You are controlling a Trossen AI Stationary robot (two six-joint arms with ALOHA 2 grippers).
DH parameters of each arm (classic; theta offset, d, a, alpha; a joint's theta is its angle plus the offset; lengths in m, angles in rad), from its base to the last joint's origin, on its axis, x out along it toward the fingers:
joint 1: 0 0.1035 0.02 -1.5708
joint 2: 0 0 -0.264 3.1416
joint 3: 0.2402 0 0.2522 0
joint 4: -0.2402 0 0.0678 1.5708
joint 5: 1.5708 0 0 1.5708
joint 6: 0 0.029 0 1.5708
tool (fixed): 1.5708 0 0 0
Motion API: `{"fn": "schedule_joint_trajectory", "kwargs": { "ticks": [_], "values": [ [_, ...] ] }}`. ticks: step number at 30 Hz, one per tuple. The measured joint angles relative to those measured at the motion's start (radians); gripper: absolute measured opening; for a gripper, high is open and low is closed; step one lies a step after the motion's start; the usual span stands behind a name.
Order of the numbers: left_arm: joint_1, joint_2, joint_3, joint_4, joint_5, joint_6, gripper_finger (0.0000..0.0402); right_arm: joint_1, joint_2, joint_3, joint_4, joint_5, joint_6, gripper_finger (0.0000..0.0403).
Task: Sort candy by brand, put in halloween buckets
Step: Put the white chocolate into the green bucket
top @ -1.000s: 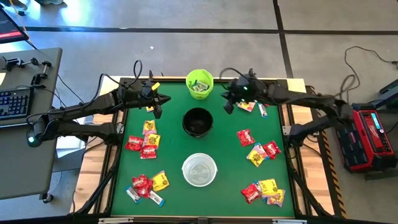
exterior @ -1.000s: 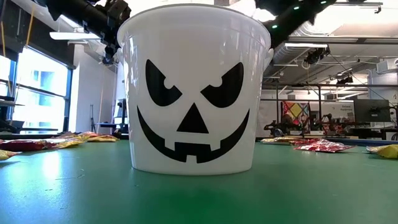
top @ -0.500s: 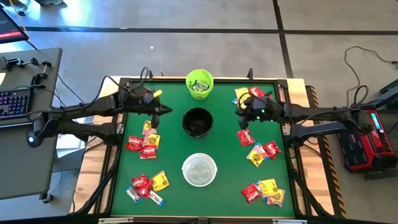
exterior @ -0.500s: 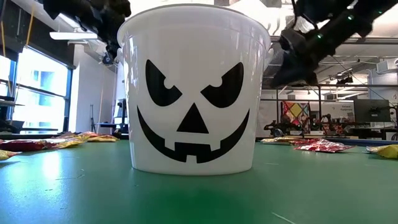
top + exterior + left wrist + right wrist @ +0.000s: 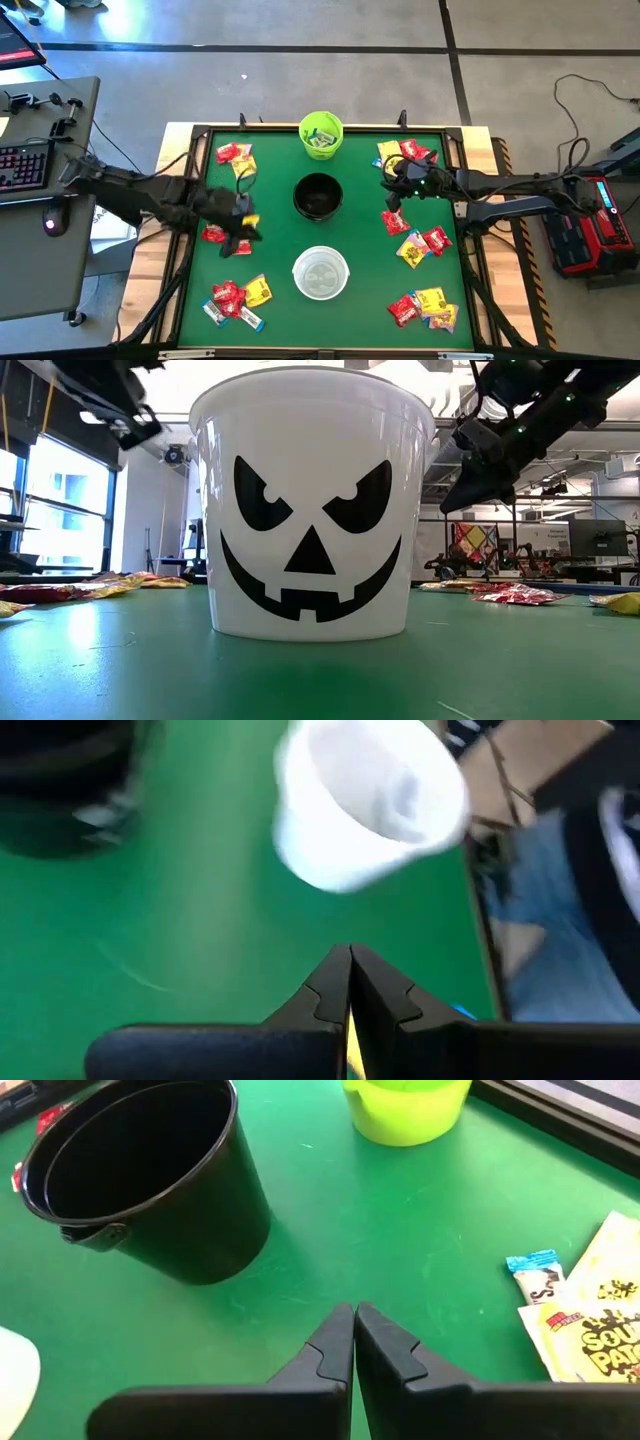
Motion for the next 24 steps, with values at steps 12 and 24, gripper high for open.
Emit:
{"fn": "schedule_joint_trajectory", "kwargs": {
  "ticks": [12,24],
  "values": [
    [-0.382,0.174,0.000,0.080,-0.192,-0.214,0.0012,-0.002,0.000,0.000,-0.026,-0.019,-0.063,0.0000],
    [-0.479,0.524,0.141,0.314,-0.185,-0.180,0.0101,-0.002,0.000,0.000,-0.072,-0.023,-0.120,0.0000]
  ]
}}
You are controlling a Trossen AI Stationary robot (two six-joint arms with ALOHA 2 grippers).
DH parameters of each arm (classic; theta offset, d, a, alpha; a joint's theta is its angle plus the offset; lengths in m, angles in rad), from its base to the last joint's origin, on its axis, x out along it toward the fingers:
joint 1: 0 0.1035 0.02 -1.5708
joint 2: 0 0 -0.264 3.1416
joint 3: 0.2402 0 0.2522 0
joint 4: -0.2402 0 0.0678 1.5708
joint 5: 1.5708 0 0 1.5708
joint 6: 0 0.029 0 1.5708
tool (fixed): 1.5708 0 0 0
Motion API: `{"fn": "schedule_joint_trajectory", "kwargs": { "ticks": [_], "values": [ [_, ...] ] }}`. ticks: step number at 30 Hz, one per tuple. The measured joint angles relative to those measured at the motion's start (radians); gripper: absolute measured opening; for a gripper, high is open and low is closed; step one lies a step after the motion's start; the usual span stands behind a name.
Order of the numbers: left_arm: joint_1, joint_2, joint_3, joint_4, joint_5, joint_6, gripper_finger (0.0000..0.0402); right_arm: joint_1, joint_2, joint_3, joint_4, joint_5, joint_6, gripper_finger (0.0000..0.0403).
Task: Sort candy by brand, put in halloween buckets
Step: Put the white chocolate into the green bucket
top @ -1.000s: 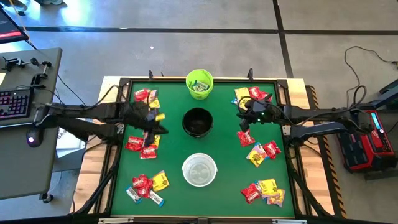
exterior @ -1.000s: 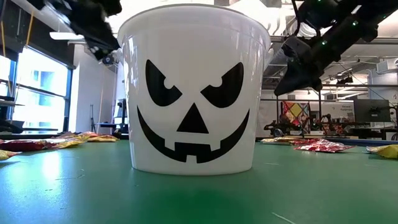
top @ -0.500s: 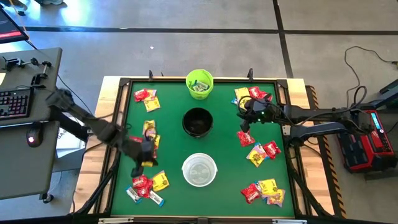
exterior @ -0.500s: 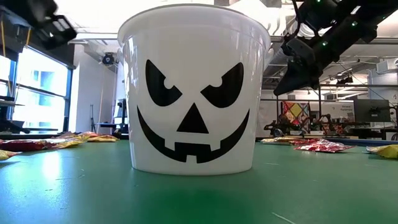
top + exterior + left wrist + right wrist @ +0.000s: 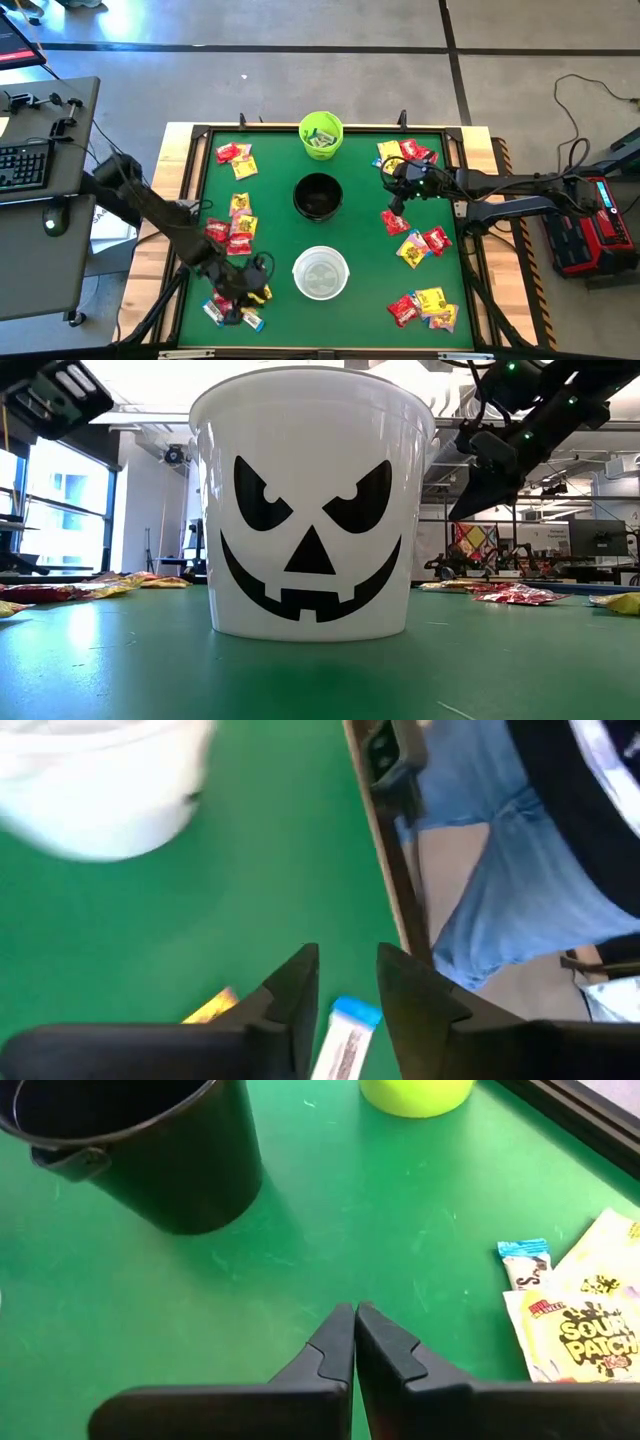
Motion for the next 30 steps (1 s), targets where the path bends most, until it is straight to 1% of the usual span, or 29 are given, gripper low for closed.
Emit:
{"fn": "schedule_joint_trajectory", "kwargs": {
  "ticks": [7,12,15,18,25,28,30],
  "values": [
    [-0.026,0.188,0.102,0.005,0.011,0.002,0.0136,0.000,0.000,0.000,-0.012,-0.018,-0.052,0.0000],
    [-0.044,0.286,0.146,-0.009,0.036,-0.011,0.0145,0.000,0.000,0.000,-0.014,-0.043,-0.084,0.0000],
    [-0.055,0.326,0.169,-0.047,0.057,-0.033,0.0145,0.000,0.000,0.000,-0.015,-0.044,-0.101,0.0000],
    [-0.070,0.351,0.182,-0.104,0.059,-0.032,0.0145,0.000,0.000,0.000,-0.015,-0.044,-0.110,0.0000],
    [-0.101,0.352,0.184,-0.168,0.066,-0.031,0.0145,0.000,0.000,0.000,-0.018,-0.044,-0.121,0.0000],
    [-0.110,0.352,0.184,-0.168,0.072,-0.026,0.0145,0.000,0.000,0.000,-0.018,-0.043,-0.121,0.0000],
    [-0.115,0.352,0.184,-0.168,0.054,-0.002,0.0145,0.000,0.000,0.000,-0.018,-0.043,-0.121,0.0000]
  ]
}}
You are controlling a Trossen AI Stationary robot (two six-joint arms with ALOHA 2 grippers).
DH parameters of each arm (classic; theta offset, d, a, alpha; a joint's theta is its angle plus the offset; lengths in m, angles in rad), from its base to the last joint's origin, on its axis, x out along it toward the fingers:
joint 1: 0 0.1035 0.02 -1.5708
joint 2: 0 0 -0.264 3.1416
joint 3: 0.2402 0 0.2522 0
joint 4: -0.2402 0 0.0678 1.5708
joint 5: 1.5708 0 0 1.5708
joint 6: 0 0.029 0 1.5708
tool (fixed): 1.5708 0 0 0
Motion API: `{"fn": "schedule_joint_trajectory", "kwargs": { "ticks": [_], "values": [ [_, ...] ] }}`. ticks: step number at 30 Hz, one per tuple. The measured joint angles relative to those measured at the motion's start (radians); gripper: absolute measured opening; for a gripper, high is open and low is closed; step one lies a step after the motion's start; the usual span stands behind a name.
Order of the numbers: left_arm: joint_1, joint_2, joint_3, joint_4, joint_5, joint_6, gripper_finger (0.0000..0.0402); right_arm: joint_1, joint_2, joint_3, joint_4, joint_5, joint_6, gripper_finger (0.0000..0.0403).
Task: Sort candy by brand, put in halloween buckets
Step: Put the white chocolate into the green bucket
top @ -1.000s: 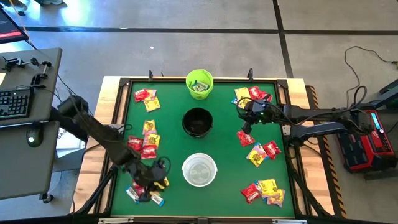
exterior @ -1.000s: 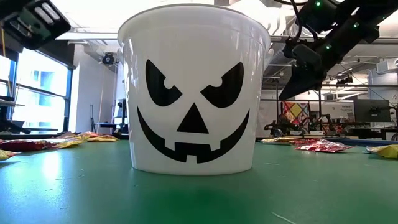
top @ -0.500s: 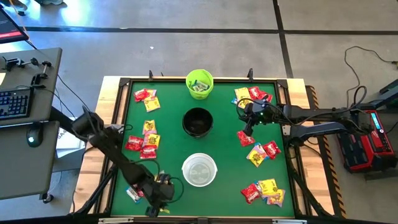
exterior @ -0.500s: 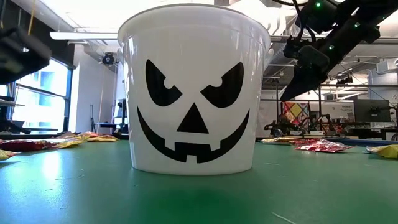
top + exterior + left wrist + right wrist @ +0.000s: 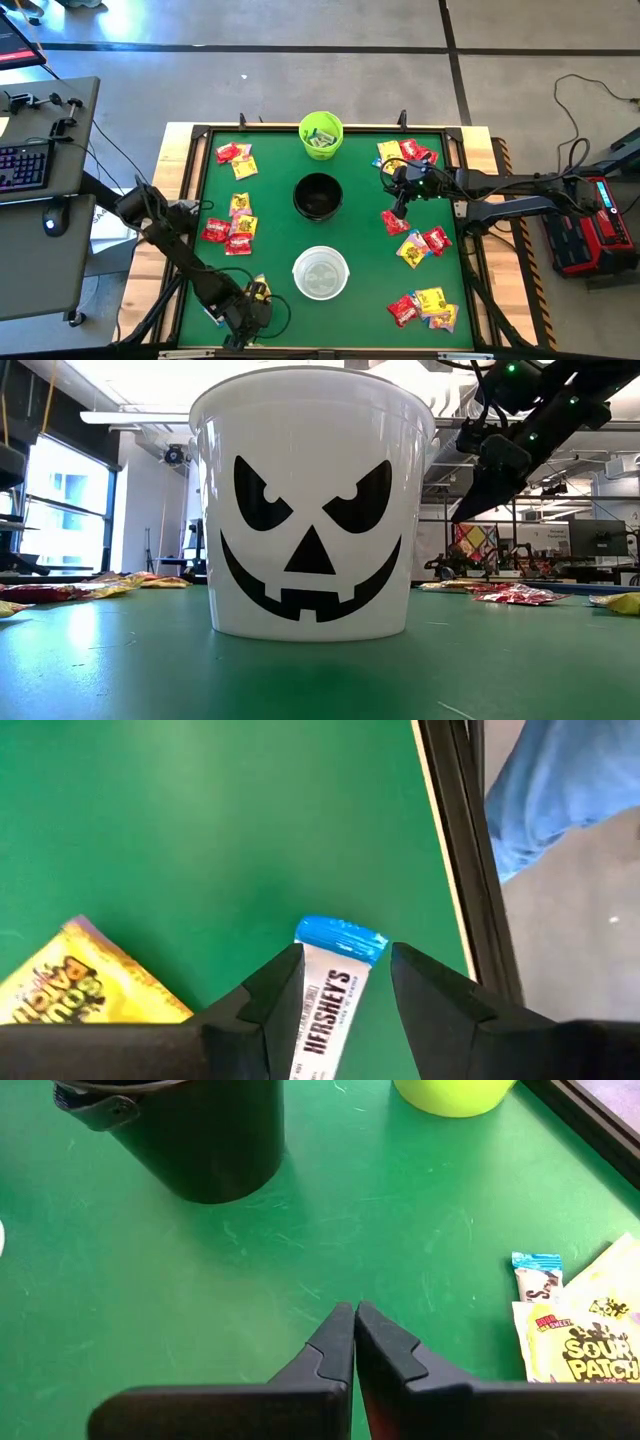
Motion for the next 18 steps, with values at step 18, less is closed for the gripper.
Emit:
{"fn": "schedule_joint_trajectory", "kwargs": {
  "ticks": [18],
  "values": [
    [-0.007,0.041,0.000,-0.022,0.015,0.104,0.0145,0.000,0.000,0.000,0.000,0.000,0.000,0.0000]
  ]
}}
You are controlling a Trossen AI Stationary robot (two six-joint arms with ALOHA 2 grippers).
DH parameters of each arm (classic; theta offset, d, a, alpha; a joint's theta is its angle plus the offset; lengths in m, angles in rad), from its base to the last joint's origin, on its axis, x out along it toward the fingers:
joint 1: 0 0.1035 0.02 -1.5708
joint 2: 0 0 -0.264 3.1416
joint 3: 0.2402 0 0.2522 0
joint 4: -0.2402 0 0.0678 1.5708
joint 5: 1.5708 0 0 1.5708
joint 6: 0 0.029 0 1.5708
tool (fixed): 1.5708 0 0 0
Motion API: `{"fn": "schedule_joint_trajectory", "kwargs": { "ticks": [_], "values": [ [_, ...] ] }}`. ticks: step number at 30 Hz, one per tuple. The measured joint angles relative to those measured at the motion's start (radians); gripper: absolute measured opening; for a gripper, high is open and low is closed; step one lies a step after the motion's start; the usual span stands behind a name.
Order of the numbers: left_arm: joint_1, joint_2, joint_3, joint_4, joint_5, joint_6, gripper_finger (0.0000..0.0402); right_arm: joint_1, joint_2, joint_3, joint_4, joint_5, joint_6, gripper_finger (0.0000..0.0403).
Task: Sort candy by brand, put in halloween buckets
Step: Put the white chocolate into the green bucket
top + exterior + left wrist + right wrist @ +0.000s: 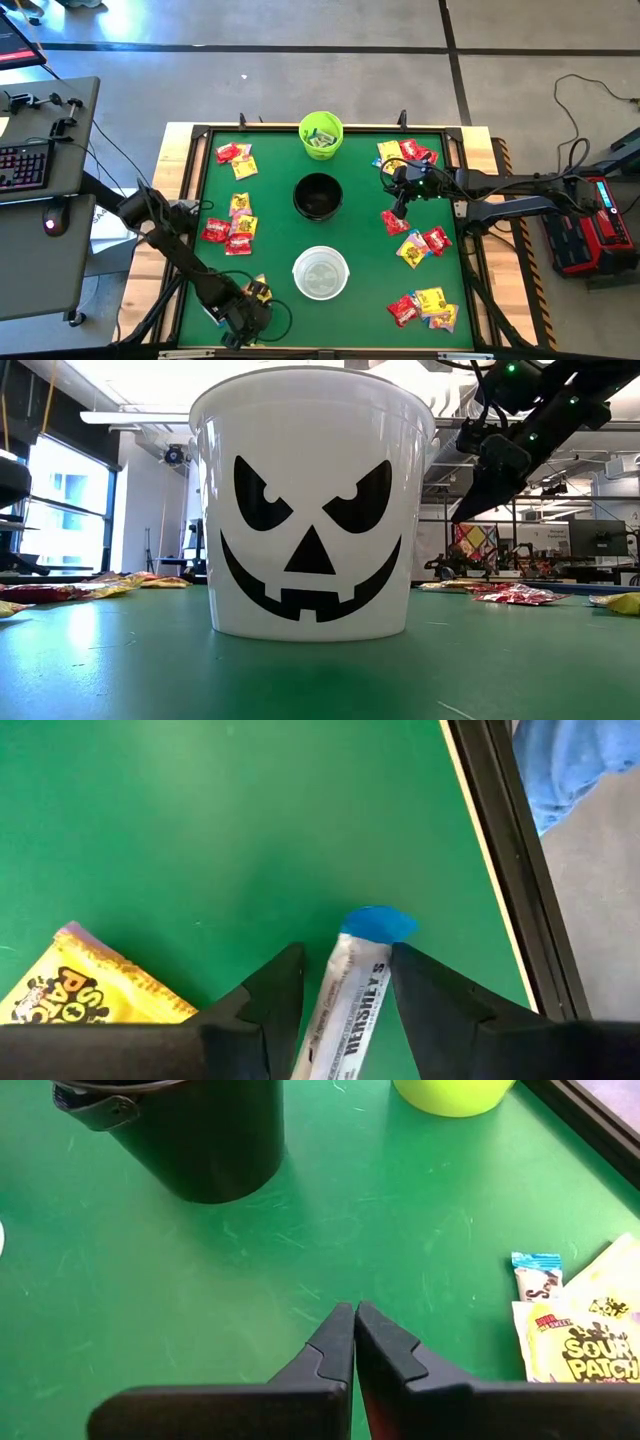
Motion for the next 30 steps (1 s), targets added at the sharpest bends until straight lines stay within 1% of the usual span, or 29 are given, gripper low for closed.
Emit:
{"fn": "schedule_joint_trajectory", "kwargs": {
  "ticks": [11,14,21,24,30],
  "values": [
    [-0.003,0.004,0.001,-0.001,0.005,0.008,0.0143,0.000,0.000,0.000,0.000,0.000,-0.001,0.0000],
    [-0.003,0.004,0.001,-0.013,0.005,0.031,0.0126,0.000,0.000,0.000,0.000,0.000,-0.001,0.0000],
    [-0.004,0.005,0.000,-0.023,0.019,0.056,0.0070,0.000,0.000,0.000,0.000,0.000,0.001,0.0000],
    [-0.003,0.005,0.000,-0.024,0.019,0.057,0.0060,0.000,0.000,0.000,0.000,0.000,0.001,0.0000],
    [0.006,-0.025,-0.003,-0.040,0.028,0.057,0.0052,0.000,0.000,0.000,0.000,0.000,0.001,0.0000]
  ]
}}
